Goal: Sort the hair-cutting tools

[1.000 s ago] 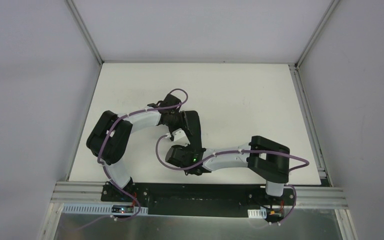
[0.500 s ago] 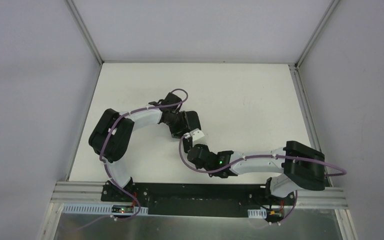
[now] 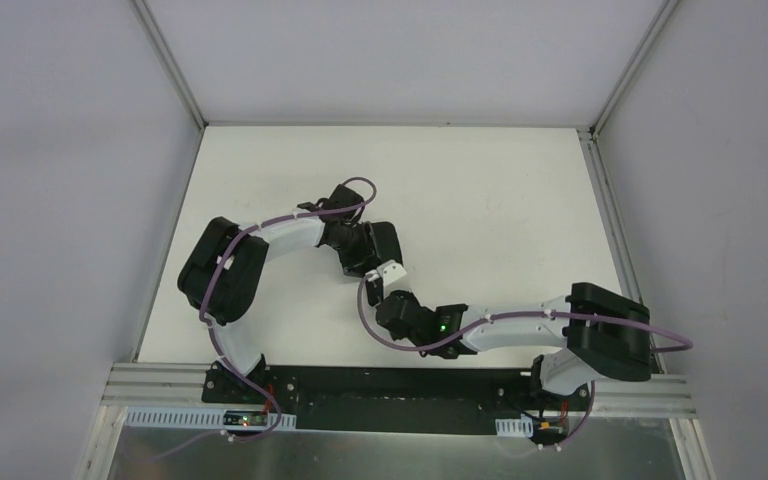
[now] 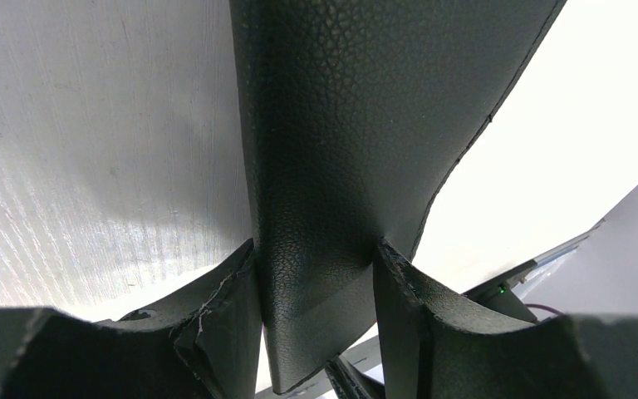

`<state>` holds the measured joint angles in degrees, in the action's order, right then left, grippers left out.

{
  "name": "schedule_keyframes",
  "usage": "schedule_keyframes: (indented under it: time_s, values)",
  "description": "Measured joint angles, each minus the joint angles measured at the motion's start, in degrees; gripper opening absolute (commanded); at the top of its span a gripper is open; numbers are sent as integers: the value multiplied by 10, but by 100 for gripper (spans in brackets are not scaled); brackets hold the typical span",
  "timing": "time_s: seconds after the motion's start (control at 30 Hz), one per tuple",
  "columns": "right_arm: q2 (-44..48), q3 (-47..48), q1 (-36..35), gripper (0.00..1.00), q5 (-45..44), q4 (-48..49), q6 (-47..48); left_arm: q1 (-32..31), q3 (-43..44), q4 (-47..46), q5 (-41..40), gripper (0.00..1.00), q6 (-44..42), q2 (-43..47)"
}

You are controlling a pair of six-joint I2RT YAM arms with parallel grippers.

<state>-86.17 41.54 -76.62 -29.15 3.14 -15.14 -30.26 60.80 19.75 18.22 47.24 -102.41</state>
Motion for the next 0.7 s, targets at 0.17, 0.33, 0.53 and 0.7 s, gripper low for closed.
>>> schedule_keyframes:
  time_s: [0.17,0.33,0.53,0.7]
  values:
    - [1,-10,0,0,-9,-3,-19,3,0,0,1,27,-2,0]
    - [10,-29,9,0,-22,-34,-81,4,0,0,4,27,-8,0]
    - [23,-34,21,27,-25,-96,-134,15,0,-1,8,27,-30,-2]
    - [29,-33,22,61,-4,-99,-128,15,0,-2,9,27,-32,-2]
